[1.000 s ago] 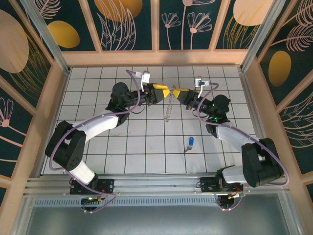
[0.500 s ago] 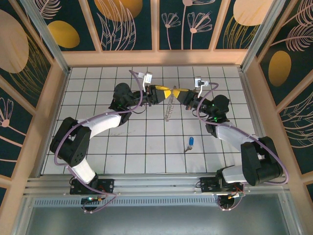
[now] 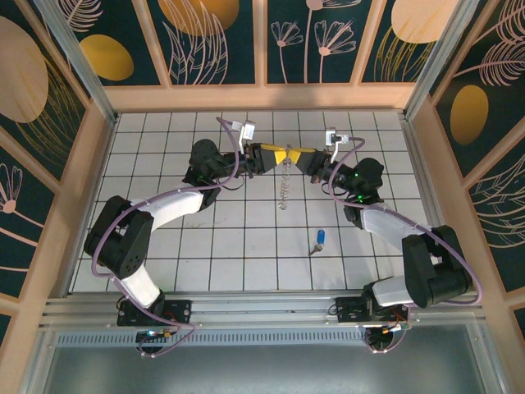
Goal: Put the keys on the keyring
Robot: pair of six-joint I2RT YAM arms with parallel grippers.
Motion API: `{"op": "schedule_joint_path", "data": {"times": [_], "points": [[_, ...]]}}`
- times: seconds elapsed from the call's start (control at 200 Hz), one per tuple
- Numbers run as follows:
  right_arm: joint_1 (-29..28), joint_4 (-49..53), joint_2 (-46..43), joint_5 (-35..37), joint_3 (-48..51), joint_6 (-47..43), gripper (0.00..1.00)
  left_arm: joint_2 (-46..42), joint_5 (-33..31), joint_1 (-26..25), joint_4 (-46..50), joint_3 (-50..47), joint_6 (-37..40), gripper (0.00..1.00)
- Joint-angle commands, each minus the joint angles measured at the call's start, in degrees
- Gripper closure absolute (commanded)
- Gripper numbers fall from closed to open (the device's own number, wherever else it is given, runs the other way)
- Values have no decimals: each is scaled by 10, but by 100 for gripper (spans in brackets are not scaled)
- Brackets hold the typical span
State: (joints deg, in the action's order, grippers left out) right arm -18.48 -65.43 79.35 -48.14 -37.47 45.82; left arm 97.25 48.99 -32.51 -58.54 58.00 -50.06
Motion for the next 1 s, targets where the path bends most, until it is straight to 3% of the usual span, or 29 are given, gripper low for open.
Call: {"op": "schedule_joint_path", "data": {"times": [0.0,0.831,0.991], "points": [[-4,-45,5,-8,-23,7,100,6,16,3,-31,16,-6,74],[-13,-22,15,-26,-34,-9,100,26,23,3,-45,28,-18,84],[-12,-16,14,-24,-34,-15,100,26,26,3,-47,28,-18,94]]}}
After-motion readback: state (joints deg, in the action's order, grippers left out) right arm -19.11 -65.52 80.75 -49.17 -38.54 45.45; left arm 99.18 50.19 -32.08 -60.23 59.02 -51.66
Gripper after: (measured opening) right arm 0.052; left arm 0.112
